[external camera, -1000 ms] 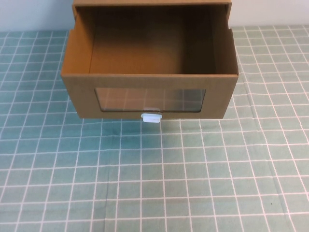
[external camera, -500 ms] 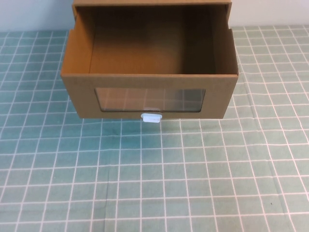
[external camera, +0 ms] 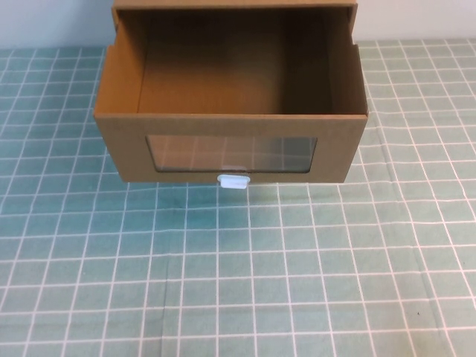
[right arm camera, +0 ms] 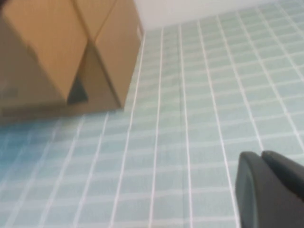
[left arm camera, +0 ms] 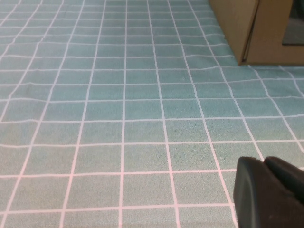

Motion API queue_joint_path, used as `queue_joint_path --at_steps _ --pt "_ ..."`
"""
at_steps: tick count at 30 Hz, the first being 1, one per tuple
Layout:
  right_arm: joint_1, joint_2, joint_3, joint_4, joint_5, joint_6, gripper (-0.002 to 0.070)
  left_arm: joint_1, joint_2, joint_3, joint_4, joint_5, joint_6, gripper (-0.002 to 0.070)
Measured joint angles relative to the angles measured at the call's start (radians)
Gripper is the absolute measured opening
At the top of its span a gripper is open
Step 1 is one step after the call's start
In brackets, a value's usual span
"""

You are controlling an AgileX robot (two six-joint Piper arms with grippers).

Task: Open the shoe box
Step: 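Pull the top drawer of the cardboard box fully open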

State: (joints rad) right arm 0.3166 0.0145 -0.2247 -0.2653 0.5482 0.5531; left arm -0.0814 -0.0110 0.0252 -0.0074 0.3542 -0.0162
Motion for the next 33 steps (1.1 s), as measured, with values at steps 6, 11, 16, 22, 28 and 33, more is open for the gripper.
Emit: queue_joint_path --at_steps 6,11,16,22,28,33 --pt "-0.116 -0.022 0.185 0.316 -0.148 -0.510 -0.0013 0.000 0.000 0.000 0.000 0.000 0.000 -0.0004" --pt "-0.194 -0.024 0.248 0.351 -0.209 -0.585 -0.0013 0.000 0.000 0.000 0.000 0.000 0.000 -0.0004" --pt "-0.213 -0.024 0.248 0.338 -0.192 -0.592 -0.0013 0.000 0.000 0.000 0.000 0.000 0.000 -0.0004" --pt "-0.213 -0.024 0.248 0.334 -0.192 -0.592 -0.0013 0.000 0.000 0.000 0.000 0.000 0.000 -0.0004" --pt "-0.213 -0.024 0.248 0.334 -0.192 -0.594 -0.0013 0.000 0.000 0.000 0.000 0.000 0.000 -0.0004" --pt "-0.213 -0.024 0.248 0.334 -0.192 -0.596 -0.0013 0.000 0.000 0.000 0.000 0.000 0.000 -0.0004"
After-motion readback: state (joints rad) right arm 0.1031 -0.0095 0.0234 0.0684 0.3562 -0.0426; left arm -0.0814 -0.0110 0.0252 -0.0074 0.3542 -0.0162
